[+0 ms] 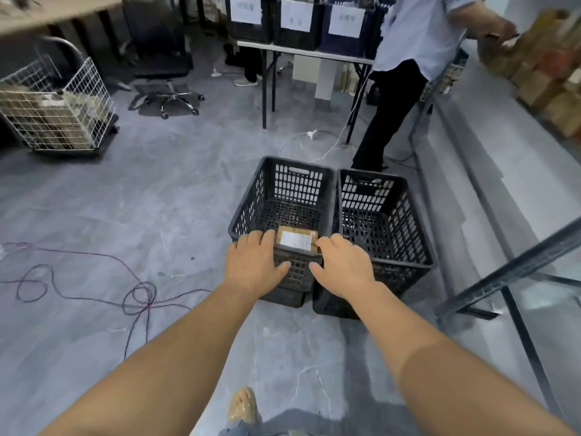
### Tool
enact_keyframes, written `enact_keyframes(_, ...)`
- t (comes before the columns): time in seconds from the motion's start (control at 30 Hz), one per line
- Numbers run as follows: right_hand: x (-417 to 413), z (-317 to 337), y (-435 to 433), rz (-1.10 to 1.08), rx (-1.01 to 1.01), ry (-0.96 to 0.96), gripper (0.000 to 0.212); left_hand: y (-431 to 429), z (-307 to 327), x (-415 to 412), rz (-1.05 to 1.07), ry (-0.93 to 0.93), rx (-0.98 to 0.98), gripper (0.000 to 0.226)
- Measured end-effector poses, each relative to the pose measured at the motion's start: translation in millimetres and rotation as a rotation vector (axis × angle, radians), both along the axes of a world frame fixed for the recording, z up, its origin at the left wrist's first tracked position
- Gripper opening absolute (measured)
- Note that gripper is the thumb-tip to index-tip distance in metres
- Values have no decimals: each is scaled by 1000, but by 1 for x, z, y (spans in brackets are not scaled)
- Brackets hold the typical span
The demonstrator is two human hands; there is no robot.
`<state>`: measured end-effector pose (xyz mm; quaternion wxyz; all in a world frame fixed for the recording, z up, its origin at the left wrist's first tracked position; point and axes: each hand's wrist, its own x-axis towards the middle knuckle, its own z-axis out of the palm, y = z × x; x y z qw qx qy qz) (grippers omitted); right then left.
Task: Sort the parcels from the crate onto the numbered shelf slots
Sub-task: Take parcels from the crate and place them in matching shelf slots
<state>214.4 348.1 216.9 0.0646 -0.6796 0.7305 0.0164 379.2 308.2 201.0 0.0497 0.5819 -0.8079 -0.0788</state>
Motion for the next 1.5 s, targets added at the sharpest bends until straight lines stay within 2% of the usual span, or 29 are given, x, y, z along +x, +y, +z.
enact_keyframes(0.27, 5, -3, -102, -68, 17, 8, 43, -117, -14, 19, -69, -31, 35, 75)
enact_keyframes(0.7, -61, -53, -258, -112, 129, -27, 48, -267, -66, -36, -106, -87, 144, 74)
enact_keyframes(1.07, -113, -157, -343, -183, 324, -104, 45, -350, -159, -65, -75, -133, 365, 75)
enact_keyframes(1.33, -110, -256, -347, -295, 453, -258, 47, -372, -254, -78, -58, -146, 562, 76)
enact_keyframes(1.5, -104, -311, -349, -371, 503, -299, 51, -382, -307, -92, -88, -148, 614, 76)
